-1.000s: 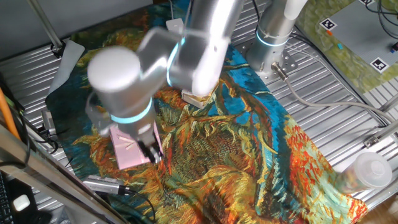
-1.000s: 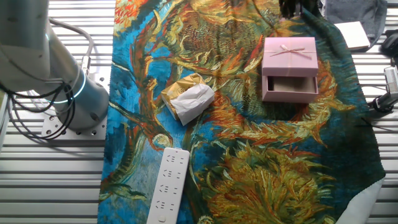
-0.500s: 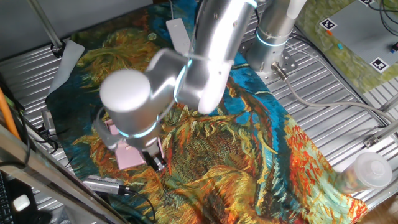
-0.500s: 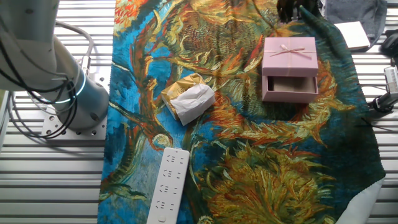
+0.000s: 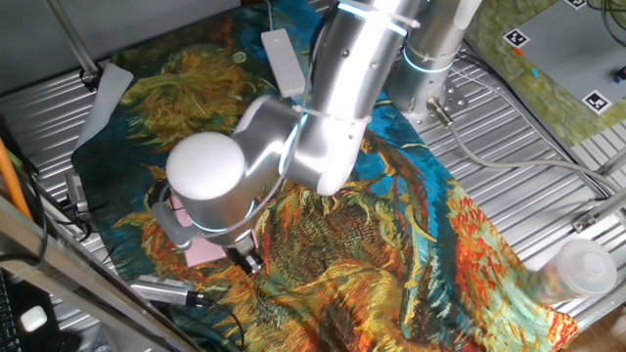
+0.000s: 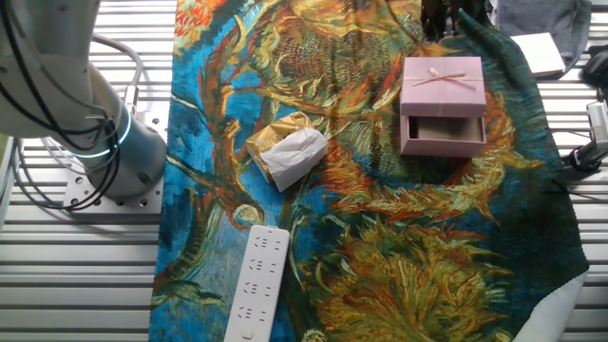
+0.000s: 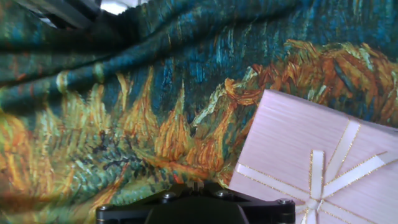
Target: Slide the outer casing onto the gift box
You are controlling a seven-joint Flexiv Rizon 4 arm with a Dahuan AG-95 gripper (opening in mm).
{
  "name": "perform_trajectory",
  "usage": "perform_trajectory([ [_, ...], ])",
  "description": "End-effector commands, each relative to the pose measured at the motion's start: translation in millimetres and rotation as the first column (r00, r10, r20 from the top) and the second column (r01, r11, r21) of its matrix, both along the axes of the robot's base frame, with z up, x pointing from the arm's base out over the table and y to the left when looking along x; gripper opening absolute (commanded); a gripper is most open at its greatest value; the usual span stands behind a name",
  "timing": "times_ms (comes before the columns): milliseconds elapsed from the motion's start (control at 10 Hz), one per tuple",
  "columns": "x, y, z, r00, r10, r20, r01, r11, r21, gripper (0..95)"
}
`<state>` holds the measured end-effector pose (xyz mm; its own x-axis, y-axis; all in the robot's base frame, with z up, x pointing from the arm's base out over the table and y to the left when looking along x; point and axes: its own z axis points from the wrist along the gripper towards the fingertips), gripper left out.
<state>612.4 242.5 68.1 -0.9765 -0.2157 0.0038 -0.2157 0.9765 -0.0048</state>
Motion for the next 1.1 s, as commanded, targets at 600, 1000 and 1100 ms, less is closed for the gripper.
perform_trajectory([
  [600,-4.1,-1.5,-17.5,0.999,0.042,-0.003,-0.043,0.993,-0.109,0.0],
  [1000,-6.1,-4.3,-21.6,0.996,0.087,-0.022,-0.089,0.981,-0.169,0.0],
  [1100,-7.1,-7.9,-21.2,0.994,0.104,-0.026,-0.107,0.98,-0.169,0.0],
])
